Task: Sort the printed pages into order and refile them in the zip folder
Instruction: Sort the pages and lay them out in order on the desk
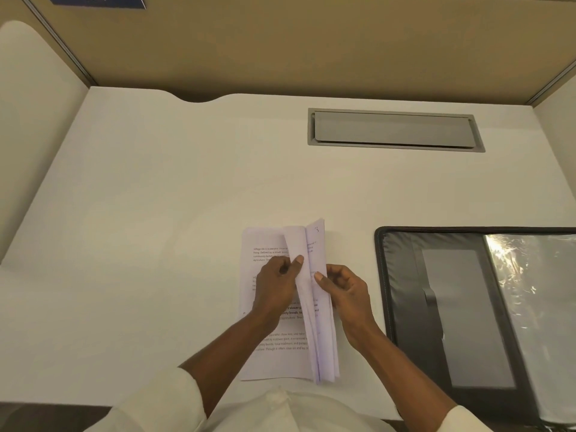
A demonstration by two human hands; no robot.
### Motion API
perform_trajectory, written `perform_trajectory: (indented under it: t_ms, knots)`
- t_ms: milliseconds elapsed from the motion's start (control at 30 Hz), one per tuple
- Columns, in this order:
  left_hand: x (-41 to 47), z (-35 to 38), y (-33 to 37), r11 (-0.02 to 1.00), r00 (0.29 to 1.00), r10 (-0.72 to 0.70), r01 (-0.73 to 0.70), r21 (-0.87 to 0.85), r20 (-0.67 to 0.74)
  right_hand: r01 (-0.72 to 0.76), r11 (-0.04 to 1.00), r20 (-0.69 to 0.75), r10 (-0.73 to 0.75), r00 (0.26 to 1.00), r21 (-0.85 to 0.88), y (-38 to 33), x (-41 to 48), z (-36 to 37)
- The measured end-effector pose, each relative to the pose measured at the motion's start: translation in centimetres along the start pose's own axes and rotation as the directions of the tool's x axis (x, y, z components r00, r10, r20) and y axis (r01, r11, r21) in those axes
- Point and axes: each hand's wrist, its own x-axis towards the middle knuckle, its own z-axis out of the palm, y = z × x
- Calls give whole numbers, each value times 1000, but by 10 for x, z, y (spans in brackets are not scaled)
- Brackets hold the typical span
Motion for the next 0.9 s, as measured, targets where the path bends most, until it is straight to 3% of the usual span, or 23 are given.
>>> perform_trajectory:
  t_ms: [233, 400, 533, 733, 900]
  knots:
    - [0, -7, -6, 989, 999, -24, 28, -146, 33, 6, 1000, -101, -3, 995, 22, 1, 5, -8]
    - [-4, -7, -11, 976, 991, 125, -130, -173, -37, 49, 998, -98, -54, 994, -46, 2, 10, -7]
    - [-5, -9, -15, 965, 973, 231, -229, -125, 6, 133, 975, -119, -156, 981, -180, 5, 8, -2]
    - [-6, -6, -6, 992, 996, 87, -90, -92, -34, 305, 898, -67, -342, 937, -317, 5, 3, 5]
    - [-8, 1, 7, 993, 992, 53, -64, -97, -115, 346, 878, 8, -365, 931, -330, 7, 7, 8]
